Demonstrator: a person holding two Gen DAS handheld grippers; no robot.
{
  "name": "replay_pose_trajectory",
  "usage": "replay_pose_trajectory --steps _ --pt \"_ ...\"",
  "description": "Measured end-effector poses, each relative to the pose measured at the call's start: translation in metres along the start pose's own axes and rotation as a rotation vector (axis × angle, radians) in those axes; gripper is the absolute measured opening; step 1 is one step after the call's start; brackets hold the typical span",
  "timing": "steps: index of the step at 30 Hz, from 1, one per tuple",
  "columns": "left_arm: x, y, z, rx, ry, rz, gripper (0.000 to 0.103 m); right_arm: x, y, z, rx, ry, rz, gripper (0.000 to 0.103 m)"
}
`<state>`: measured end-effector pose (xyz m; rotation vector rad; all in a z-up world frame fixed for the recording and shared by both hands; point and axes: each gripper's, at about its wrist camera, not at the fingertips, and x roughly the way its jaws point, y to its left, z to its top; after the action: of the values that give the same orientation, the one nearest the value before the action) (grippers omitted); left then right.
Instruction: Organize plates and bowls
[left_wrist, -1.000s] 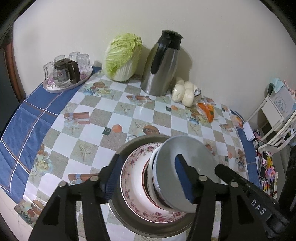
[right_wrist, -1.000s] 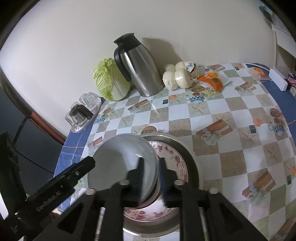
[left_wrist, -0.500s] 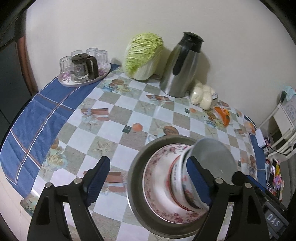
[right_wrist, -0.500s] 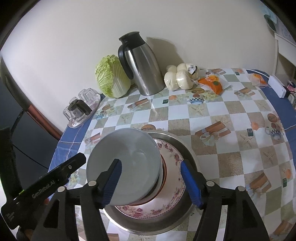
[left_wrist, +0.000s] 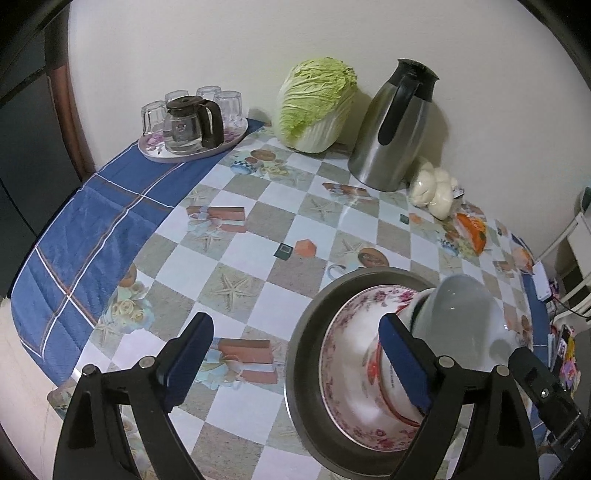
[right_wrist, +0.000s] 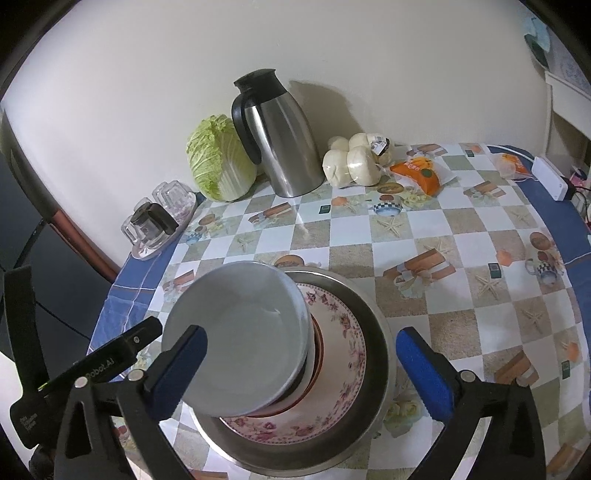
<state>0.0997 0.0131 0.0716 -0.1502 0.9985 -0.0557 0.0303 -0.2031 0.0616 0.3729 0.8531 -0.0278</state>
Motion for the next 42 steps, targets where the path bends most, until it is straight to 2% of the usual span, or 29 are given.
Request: replay_pose_trajectory --steps 9,20,32,38,42 --pt "-0.006 0.001 -0.002 0.014 -0.053 0.032 0.092 0.001 -0.002 -0.003 -0.03 -0.041 -0.035 0.103" --pt "-0.02 -0.004 -0.012 0.039 -0.114 0.04 0.092 -0.014 0.004 -0.01 -0.093 -0.105 -0.035 0.103" --pt "-0.034 -0.004 -0.028 0.058 -0.132 0.034 0.092 -0.038 0.002 -0.026 -0.107 -0.167 -0.048 0.103" --pt "-0.041 -0.004 -0.039 0.083 -0.143 0.021 0.092 -0.044 -0.004 -0.039 -0.108 -0.174 -0.06 0.103" --pt "-0.039 -0.002 -0.047 0.095 -0.118 0.014 0.092 -0.044 -0.006 -0.049 -0.116 -0.162 -0.068 0.103"
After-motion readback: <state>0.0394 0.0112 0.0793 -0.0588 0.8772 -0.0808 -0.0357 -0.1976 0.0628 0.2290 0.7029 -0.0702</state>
